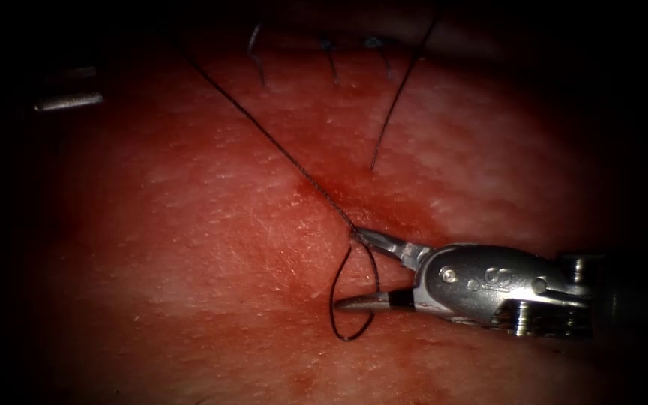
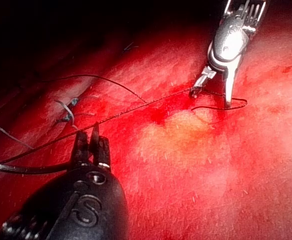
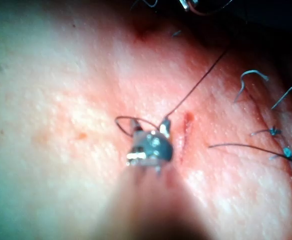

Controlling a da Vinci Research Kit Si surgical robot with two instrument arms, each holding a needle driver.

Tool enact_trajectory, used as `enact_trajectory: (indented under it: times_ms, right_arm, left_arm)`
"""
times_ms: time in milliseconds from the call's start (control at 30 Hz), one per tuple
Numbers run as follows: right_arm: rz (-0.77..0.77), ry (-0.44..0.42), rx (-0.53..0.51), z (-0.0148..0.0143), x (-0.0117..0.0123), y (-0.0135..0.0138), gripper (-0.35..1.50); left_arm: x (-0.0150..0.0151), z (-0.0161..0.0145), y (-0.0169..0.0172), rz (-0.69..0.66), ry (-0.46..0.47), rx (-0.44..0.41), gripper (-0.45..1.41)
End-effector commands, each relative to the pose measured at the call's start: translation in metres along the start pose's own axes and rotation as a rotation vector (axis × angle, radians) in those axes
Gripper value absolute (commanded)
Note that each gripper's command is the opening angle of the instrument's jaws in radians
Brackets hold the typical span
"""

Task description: Wound Closure

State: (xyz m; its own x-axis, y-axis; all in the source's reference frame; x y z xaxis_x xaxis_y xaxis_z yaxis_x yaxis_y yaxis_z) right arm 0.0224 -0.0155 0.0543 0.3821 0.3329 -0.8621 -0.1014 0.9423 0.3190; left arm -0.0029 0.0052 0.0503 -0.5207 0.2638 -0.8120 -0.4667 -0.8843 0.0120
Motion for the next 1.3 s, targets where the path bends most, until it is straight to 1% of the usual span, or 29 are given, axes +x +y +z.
enact_trajectory:
  times_ms: [33,67,100,133,167,200,267,333,400,500,633,733,800,867,933,967,1033,1067,1100,1133,1167,1300]
  right_arm:
    - [0.025,0.028,0.027,-0.0003,0.0005,-0.0006,1.29]
    - [0.025,0.028,0.027,-0.0003,0.0005,-0.0006,1.29]
    - [0.052,0.053,0.063,-0.0008,0.0012,-0.0010,1.29]
    - [0.059,0.070,0.076,-0.0011,0.0015,-0.0012,1.29]
    - [0.072,0.094,0.090,-0.0014,0.0018,-0.0012,1.28]
    - [0.101,0.138,0.113,-0.0019,0.0025,-0.0012,1.26]
    - [0.103,0.170,0.116,-0.0024,0.0030,-0.0008,1.26]
    - [0.105,0.169,0.104,-0.0025,0.0031,-0.0004,1.26]
    - [0.102,0.154,0.071,-0.0025,0.0020,0.0008,1.23]
    - [0.088,0.102,0.056,-0.0018,0.0003,0.0012,1.23]
    - [0.063,0.044,0.047,0.0008,-0.0019,0.0006,1.23]
    - [0.023,0.009,0.040,0.0030,-0.0027,0.0003,1.23]
    - [-0.016,-0.005,0.033,0.0038,-0.0030,0.0002,1.21]
    - [-0.050,-0.040,0.025,0.0040,-0.0033,0.0001,1.19]
    - [-0.064,-0.053,-0.002,0.0039,-0.0035,0.0002,1.13]
    - [-0.066,-0.073,-0.046,0.0035,-0.0035,0.0002,0.74]
    - [-0.061,-0.082,-0.067,0.0031,-0.0034,-0.0002,-0.25]
    - [-0.050,-0.075,-0.097,0.0028,-0.0032,-0.0003,-0.35]
    - [-0.041,-0.064,-0.115,0.0026,-0.0030,-0.0003,-0.35]
    - [-0.021,-0.034,-0.149,0.0021,-0.0022,-0.0001,-0.35]
    - [-0.016,-0.032,-0.159,0.0020,-0.0019,-0.0001,-0.35]
    - [-0.056,-0.034,-0.155,0.0015,-0.0007,-0.0007,-0.35]
  left_arm:
    - [-0.0002,0.0005,-0.0004,-0.004,0.012,0.016,-0.45]
    - [-0.0002,0.0005,-0.0004,-0.004,0.012,0.016,-0.45]
    - [-0.0003,0.0002,-0.0009,-0.009,0.026,0.033,-0.45]
    - [-0.0003,0.0001,-0.0012,-0.008,0.031,0.041,-0.45]
    - [-0.0003,0.0000,-0.0014,-0.012,0.037,0.048,-0.45]
    - [-0.0003,-0.0001,-0.0016,-0.017,0.042,0.056,-0.45]
    - [-0.0004,-0.0002,-0.0017,-0.017,0.040,0.057,-0.45]
    - [-0.0004,-0.0002,-0.0016,-0.017,0.040,0.058,-0.45]
    - [-0.0003,-0.0003,-0.0016,-0.017,0.039,0.059,-0.45]
    - [-0.0003,-0.0002,-0.0016,-0.017,0.038,0.059,-0.45]
    - [-0.0002,-0.0001,-0.0014,-0.018,0.035,0.063,-0.45]
    - [-0.0001,0.0000,-0.0013,-0.017,0.038,0.062,-0.45]
    - [0.0000,0.0000,-0.0011,-0.018,0.041,0.060,-0.45]
    - [0.0001,0.0001,-0.0010,-0.018,0.042,0.060,-0.45]
    - [0.0003,0.0001,-0.0008,-0.018,0.045,0.059,-0.45]
    - [0.0004,0.0002,-0.0006,-0.018,0.045,0.060,-0.45]
    - [0.0006,0.0003,-0.0004,-0.018,0.048,0.059,-0.45]
    - [0.0006,0.0004,-0.0003,-0.019,0.047,0.060,-0.45]
    - [0.0007,0.0004,-0.0003,-0.019,0.049,0.059,-0.45]
    - [0.0008,0.0005,-0.0001,-0.020,0.052,0.061,-0.45]
    - [0.0008,0.0005,0.0000,-0.020,0.054,0.061,-0.45]
    - [0.0010,0.0007,0.0003,-0.019,0.056,0.061,-0.45]
